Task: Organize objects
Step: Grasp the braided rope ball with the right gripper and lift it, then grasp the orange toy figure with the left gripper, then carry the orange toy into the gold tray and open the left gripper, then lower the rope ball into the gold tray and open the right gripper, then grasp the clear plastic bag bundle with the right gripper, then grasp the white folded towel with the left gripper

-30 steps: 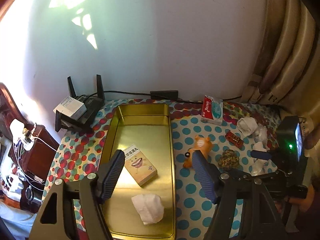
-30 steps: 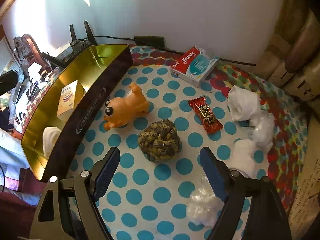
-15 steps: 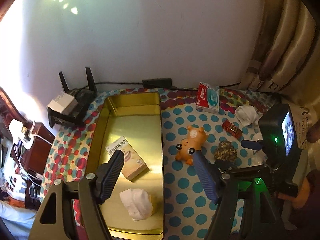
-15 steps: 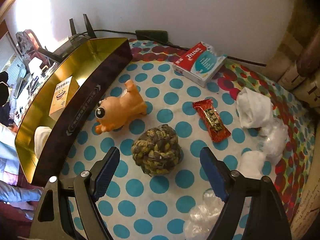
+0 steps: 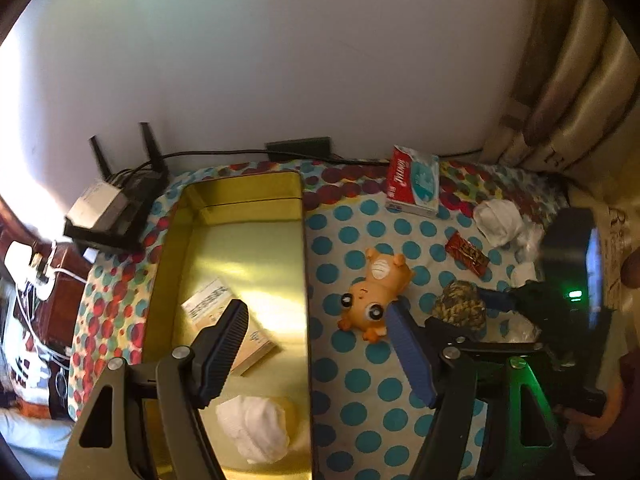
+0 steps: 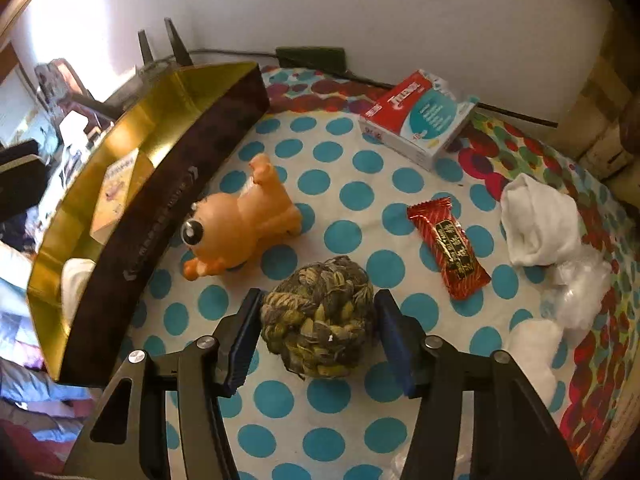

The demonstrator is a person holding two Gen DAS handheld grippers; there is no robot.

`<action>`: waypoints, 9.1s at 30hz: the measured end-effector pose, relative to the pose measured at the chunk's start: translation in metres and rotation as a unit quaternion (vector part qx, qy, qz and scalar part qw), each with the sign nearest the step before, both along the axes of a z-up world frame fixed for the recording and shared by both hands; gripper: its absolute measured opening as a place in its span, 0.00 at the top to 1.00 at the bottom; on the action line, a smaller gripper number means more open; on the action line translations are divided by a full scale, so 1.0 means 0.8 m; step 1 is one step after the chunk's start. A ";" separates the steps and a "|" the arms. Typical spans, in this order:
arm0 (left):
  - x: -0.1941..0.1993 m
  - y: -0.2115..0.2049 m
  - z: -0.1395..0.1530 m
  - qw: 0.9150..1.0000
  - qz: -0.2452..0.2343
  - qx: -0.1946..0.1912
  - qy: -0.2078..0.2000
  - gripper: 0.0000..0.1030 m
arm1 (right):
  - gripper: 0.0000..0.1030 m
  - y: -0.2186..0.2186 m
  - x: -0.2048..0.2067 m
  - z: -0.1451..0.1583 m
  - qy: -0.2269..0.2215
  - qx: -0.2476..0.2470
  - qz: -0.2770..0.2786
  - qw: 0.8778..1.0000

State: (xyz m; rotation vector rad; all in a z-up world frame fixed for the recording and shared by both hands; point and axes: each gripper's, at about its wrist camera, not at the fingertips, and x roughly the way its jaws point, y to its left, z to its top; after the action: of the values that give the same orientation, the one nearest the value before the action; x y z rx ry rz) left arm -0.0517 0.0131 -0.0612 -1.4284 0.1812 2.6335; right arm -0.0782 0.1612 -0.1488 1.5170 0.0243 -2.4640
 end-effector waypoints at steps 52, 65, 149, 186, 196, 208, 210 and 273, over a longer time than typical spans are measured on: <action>-0.086 0.075 -0.117 0.982 -0.115 -0.022 -0.151 0.50 | 0.48 0.080 0.058 0.047 0.044 -0.061 -0.065 0.995; -0.052 0.067 -0.044 0.993 -0.075 0.001 -0.094 0.50 | 0.48 0.080 0.058 0.053 0.050 -0.061 -0.068 0.995; 0.056 -0.174 0.004 0.984 0.171 0.034 -0.018 0.42 | 0.48 -0.140 -0.013 0.108 0.095 -0.032 0.145 0.984; 0.049 -0.166 0.026 0.984 0.170 0.047 -0.002 0.41 | 0.29 -0.152 -0.101 0.092 0.094 -0.018 0.094 0.991; 0.018 -0.078 0.025 0.996 0.081 0.045 -0.003 0.41 | 0.23 0.051 0.001 0.117 0.109 0.038 -0.063 0.991; 0.010 0.029 0.020 1.000 0.009 0.022 -0.004 0.41 | 0.24 0.191 0.037 0.073 0.067 0.056 -0.156 0.984; 0.007 0.047 0.018 1.000 -0.001 0.019 -0.010 0.41 | 0.25 0.194 0.032 0.066 0.062 0.058 -0.153 0.985; -0.144 0.296 -0.095 0.987 -0.127 0.031 -0.097 0.23 | 0.54 0.278 0.078 0.043 0.046 -0.066 -0.209 0.974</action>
State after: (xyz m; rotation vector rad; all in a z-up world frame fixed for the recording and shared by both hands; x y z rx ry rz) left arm -0.1671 0.2502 -0.1374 -1.5174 0.2402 2.2648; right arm -0.0155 0.3840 -0.1146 1.4715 -0.4824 -2.7846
